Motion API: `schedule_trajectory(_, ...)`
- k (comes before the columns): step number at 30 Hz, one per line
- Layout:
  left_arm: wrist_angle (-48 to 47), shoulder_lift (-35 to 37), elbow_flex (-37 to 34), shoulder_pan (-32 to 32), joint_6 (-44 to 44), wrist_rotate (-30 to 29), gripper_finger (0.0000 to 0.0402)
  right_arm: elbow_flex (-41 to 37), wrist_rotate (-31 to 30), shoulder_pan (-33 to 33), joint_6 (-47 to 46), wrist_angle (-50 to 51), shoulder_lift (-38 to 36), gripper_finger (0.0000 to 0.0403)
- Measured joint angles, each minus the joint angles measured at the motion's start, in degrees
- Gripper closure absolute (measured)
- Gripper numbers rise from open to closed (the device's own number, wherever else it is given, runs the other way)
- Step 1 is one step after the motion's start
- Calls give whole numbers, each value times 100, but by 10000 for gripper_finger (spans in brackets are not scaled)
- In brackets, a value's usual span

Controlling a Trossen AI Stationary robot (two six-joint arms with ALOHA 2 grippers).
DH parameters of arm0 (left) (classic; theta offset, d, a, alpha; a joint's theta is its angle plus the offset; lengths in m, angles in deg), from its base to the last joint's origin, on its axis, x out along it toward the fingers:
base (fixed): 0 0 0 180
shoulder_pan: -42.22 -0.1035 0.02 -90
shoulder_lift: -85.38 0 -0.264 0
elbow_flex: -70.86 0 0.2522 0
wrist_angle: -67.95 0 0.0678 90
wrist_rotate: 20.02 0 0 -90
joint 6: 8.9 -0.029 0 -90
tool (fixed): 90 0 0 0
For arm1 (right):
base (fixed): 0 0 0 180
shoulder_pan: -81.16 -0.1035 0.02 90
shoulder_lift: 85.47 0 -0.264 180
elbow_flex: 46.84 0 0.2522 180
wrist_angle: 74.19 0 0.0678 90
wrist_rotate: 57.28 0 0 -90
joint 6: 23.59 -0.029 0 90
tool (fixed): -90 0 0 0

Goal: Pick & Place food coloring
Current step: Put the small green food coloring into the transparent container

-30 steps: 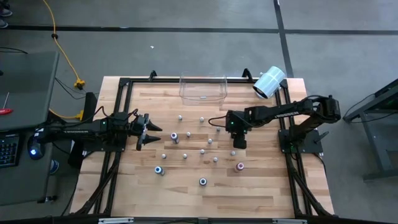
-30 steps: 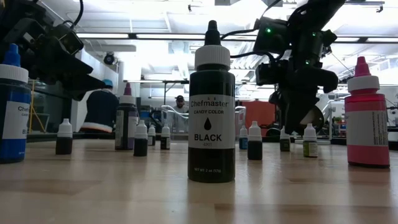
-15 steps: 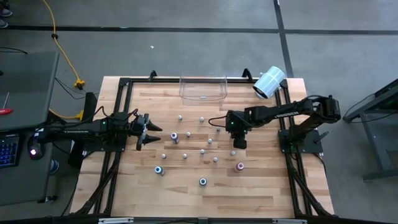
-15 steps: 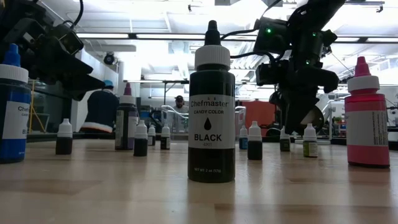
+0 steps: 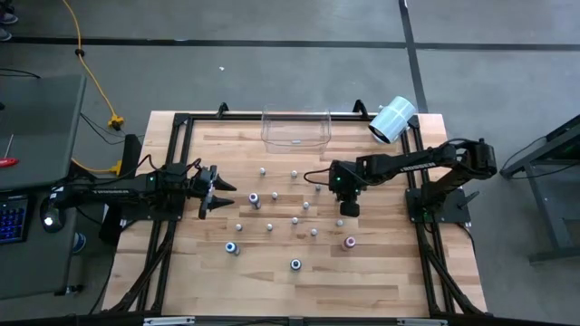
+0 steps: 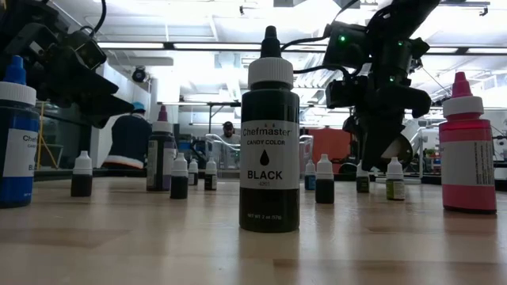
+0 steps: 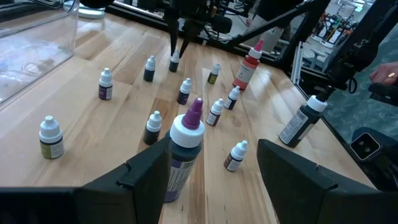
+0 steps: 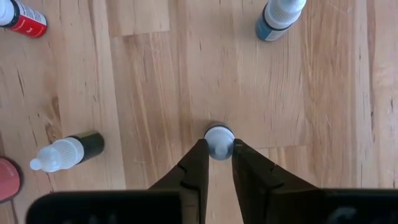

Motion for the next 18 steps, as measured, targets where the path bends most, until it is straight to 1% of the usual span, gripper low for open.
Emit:
schedule_trajectory(7, 0, 0, 0, 1, 2, 0, 167, 0, 0, 0, 0, 0, 0, 352)
schedule_trajectory(14, 0, -1, 0, 0, 1, 0, 167, 3, 2, 0, -18, -10, -14, 360)
schedule_trajectory(18, 0, -1, 0, -1, 0, 2, 167, 5, -7, 0, -54, -9, -129, 359)
